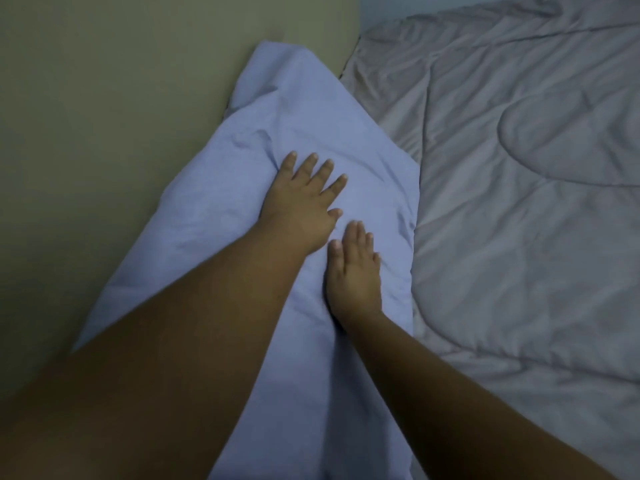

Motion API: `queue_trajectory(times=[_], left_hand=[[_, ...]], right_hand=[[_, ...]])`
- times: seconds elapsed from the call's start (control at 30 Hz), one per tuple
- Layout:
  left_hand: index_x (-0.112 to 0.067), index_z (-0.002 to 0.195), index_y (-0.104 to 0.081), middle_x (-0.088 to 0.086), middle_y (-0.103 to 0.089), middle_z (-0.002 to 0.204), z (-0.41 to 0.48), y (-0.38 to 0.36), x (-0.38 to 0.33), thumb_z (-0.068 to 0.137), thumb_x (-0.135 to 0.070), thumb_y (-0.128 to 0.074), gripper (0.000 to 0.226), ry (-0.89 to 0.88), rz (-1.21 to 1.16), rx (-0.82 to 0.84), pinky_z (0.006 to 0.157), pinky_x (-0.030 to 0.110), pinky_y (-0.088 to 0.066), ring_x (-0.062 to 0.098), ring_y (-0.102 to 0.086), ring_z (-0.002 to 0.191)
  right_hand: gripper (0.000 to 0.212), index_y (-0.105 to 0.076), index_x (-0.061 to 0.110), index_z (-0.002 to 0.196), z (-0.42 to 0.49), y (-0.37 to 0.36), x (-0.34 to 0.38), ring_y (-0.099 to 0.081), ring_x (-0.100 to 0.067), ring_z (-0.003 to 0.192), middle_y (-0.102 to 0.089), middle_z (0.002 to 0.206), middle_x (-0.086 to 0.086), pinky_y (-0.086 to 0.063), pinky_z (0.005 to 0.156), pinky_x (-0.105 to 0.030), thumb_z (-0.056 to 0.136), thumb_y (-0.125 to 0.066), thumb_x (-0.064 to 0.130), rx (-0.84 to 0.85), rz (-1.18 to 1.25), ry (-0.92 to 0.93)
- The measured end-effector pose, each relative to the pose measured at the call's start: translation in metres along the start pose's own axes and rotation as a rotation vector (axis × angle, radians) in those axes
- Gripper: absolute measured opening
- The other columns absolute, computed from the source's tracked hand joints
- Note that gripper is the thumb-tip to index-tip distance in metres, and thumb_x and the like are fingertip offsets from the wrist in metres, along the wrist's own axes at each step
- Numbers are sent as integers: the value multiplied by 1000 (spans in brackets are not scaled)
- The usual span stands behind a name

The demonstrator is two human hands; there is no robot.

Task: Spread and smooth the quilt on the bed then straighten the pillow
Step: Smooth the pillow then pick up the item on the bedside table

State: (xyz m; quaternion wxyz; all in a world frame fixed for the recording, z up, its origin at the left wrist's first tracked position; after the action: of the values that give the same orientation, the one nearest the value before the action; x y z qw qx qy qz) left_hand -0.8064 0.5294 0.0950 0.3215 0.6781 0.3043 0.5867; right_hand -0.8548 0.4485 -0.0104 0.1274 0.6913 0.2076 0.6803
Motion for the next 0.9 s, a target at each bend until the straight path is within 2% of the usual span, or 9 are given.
queue_trajectory(times=[0.03, 0.13, 0.2, 0.43, 0.57, 0.7, 0.9], left_hand=[[-28, 151, 5, -1, 9, 161, -5, -2, 2, 99, -51, -10, 59, 17, 8, 13, 117, 47, 11, 22, 9, 148], [-26, 151, 5, -1, 11, 161, -21, -3, 3, 99, -50, -10, 60, 53, 19, 21, 117, 46, 11, 21, 10, 148], [-25, 151, 6, -2, 12, 161, -33, 1, 2, 99, -50, -10, 60, 82, -1, 24, 117, 44, 11, 20, 11, 148], [-25, 152, 3, -5, 8, 161, -108, 16, -8, 99, -48, -13, 60, 291, -136, 80, 118, 44, 9, 19, 7, 149], [-27, 152, 3, -6, 6, 161, -175, 32, -30, 99, -48, -15, 60, 489, -298, 113, 118, 45, 5, 21, 5, 149], [-26, 152, 0, -4, -4, 162, -250, 52, -66, 98, -50, -22, 63, 706, -480, 120, 119, 47, 0, 27, -2, 148], [-16, 147, -27, 6, -32, 152, -361, 71, -122, 95, -47, -38, 62, 1022, -634, 49, 115, 48, -20, 30, -30, 138]], right_hand=[[56, -3, 14, 150, -3, -2, -5, 3, -15, 146, -1, 160, 1, 5, 117, -33, 101, -16, 38, 20, -48, -3], [58, -6, 7, 150, -3, 13, -37, -3, -23, 146, -5, 160, -8, 0, 118, -38, 101, -16, 38, -4, -146, -230], [58, -10, 3, 149, -6, 27, -46, -8, -28, 145, -10, 159, -12, -5, 118, -40, 102, -20, 36, 6, -161, -281], [57, -15, 2, 148, -40, 68, -24, -10, -28, 145, -15, 157, -14, -9, 117, -42, 102, -21, 35, 75, -286, 14], [55, -16, 3, 148, -80, 96, -11, -11, -28, 145, -16, 157, -13, -10, 118, -43, 102, -20, 34, 147, -346, 163], [55, -15, 4, 148, -132, 120, -4, -9, -28, 145, -14, 158, -13, -7, 118, -42, 102, -20, 34, 264, -422, 329], [61, -25, 1, 145, -224, 125, 11, -18, -34, 143, -26, 154, -17, -13, 115, -45, 99, -22, 41, 408, -477, 631]])
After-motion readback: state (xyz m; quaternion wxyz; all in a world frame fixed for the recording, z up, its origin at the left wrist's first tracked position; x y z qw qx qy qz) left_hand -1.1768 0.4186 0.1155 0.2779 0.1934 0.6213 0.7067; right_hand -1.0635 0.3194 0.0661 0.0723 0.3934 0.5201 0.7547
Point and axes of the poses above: each hand's wrist, its own z-axis towards the middle knuckle, its own y-axis out of the back of the hand, x = y × z, the point moved 1 cm from there along z, towards the middle knuckle
